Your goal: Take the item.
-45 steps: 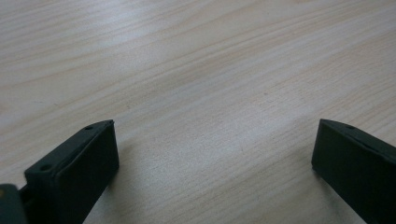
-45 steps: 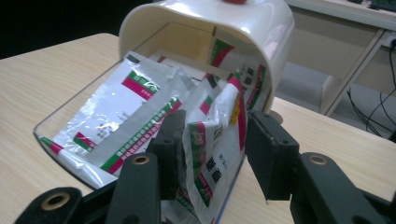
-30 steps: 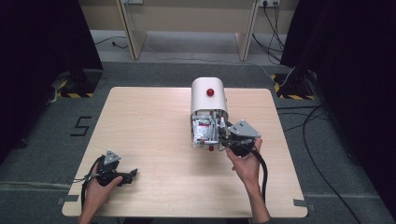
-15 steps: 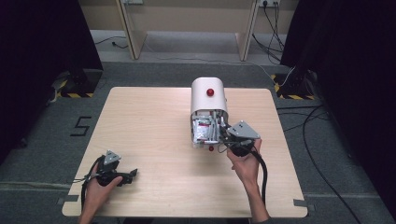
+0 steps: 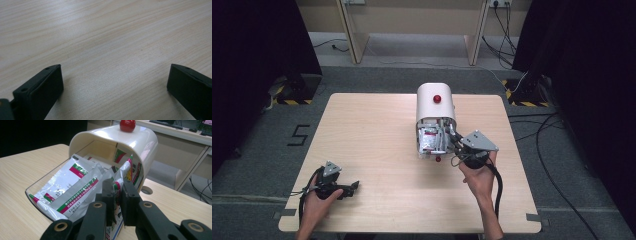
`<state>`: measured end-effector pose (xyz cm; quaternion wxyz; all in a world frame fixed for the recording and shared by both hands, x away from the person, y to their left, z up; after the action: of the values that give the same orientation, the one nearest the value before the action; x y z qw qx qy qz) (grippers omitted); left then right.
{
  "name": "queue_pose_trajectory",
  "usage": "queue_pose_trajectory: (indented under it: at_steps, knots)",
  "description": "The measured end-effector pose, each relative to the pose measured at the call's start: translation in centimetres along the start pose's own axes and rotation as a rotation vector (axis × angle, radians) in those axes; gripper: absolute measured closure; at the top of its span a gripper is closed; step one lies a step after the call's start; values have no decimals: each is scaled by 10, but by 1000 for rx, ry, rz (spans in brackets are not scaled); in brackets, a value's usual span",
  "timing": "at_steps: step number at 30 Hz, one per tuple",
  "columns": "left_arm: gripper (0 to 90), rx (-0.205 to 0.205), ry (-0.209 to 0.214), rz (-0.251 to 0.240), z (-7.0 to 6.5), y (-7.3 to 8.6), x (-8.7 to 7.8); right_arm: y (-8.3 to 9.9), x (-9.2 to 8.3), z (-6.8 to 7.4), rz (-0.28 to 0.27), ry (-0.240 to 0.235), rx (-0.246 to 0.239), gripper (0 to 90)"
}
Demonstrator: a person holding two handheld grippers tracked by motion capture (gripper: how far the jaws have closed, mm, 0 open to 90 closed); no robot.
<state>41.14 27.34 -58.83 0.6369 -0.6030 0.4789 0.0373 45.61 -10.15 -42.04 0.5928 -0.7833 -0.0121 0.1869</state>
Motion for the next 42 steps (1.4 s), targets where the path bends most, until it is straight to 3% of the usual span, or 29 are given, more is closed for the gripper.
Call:
queue_pose_trajectory:
  at_steps: [25, 34, 42]
  knots:
    - [0, 0, 0, 0, 0, 0, 0, -27, -32, 1, -107, -37, 3, 855]
    - [0, 1, 0, 0, 0, 0, 0, -30, -40, -6, -117, -26, 12, 855]
    - [0, 1, 0, 0, 0, 0, 0, -28, -49, -24, -122, 11, 26, 855]
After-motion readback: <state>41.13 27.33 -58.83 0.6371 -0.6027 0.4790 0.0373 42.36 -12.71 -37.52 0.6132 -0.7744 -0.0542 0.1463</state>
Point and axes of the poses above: each handheld gripper's, and its own axes: x roughly forward along the jaws, y roughly out of its underside, z roughly to its left, the point moved 9 cm from there along x, roughly forward along the jaws, and after that the axes turned 14 degrees about y, right-handed, at the moved point
